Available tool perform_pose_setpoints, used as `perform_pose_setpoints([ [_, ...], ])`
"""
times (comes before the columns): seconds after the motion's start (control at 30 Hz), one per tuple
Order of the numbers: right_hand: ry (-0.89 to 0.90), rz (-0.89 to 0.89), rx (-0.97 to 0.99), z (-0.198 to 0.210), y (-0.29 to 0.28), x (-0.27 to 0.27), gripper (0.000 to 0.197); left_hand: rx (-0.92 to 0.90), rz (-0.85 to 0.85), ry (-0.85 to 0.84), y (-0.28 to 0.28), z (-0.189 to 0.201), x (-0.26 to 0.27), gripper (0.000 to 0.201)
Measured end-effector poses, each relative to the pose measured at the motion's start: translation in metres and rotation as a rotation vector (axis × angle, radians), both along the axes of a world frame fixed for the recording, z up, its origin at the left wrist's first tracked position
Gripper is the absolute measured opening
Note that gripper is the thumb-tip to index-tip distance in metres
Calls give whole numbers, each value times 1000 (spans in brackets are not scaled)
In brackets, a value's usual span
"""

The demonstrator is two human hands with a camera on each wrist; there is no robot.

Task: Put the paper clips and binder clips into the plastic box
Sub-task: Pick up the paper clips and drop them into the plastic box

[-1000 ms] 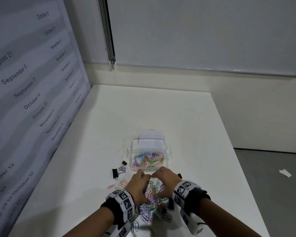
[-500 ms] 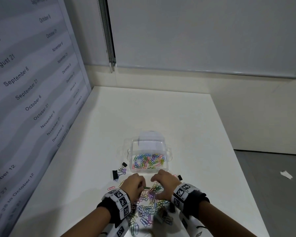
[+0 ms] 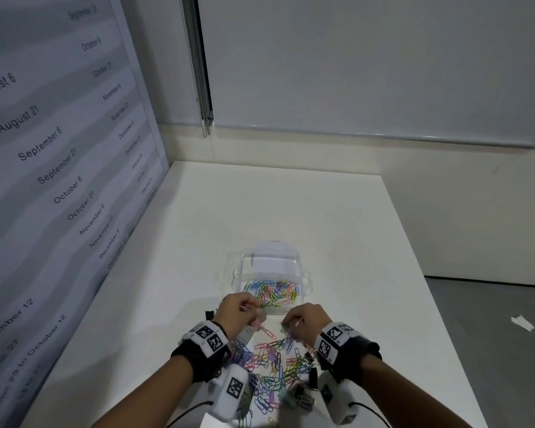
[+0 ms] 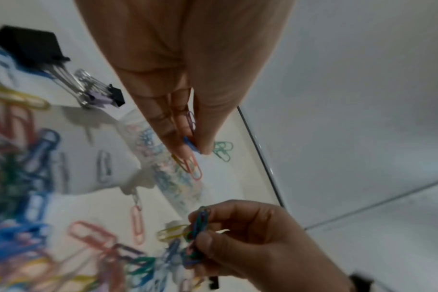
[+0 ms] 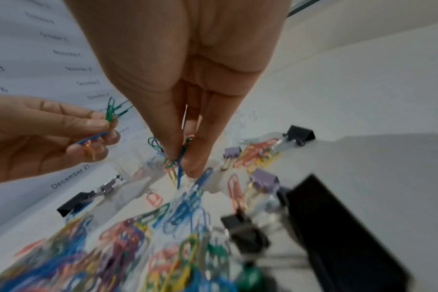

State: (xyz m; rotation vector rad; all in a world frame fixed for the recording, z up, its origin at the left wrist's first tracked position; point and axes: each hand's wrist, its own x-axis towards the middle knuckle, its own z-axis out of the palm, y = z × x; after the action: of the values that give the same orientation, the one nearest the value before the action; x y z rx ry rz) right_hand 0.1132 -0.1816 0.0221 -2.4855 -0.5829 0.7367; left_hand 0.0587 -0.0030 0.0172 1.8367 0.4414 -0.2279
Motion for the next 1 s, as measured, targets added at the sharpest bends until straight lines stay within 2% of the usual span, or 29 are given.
perform_pose_setpoints([
  [0.1, -4, -41, 41, 10, 2, 10, 24, -143, 88, -35, -4, 12, 10, 15],
  [0.27, -25, -148, 136, 26, 11, 28, 23, -296, 232, -46, -7, 20, 29, 16],
  [0.33, -50, -184, 152, 28, 16, 35, 24, -304, 282, -12, -6, 16, 38, 14],
  [0.47, -86, -221, 168, 26, 22, 41, 30, -240, 332, 23, 1, -2, 52, 27],
  [0.6, -106, -204, 169, 22, 18, 39, 32, -201, 246, 64, 4, -4, 50, 30],
  [0.73, -94, -159, 169, 23, 12, 29, 30, -129, 142, -10, 8, 2, 41, 41],
  [0.83, -93, -17, 134, 18, 9, 12, 28, -116, 77, -81, 6, 8, 31, 31],
  [0.9, -39, 108, 72, 11, 8, -1, 24, -42, -8, -102, 2, 9, 17, 31],
  [1.0, 55, 231, -72, 1, 7, -15, 26, 148, -245, -3, -6, -2, -8, 35],
])
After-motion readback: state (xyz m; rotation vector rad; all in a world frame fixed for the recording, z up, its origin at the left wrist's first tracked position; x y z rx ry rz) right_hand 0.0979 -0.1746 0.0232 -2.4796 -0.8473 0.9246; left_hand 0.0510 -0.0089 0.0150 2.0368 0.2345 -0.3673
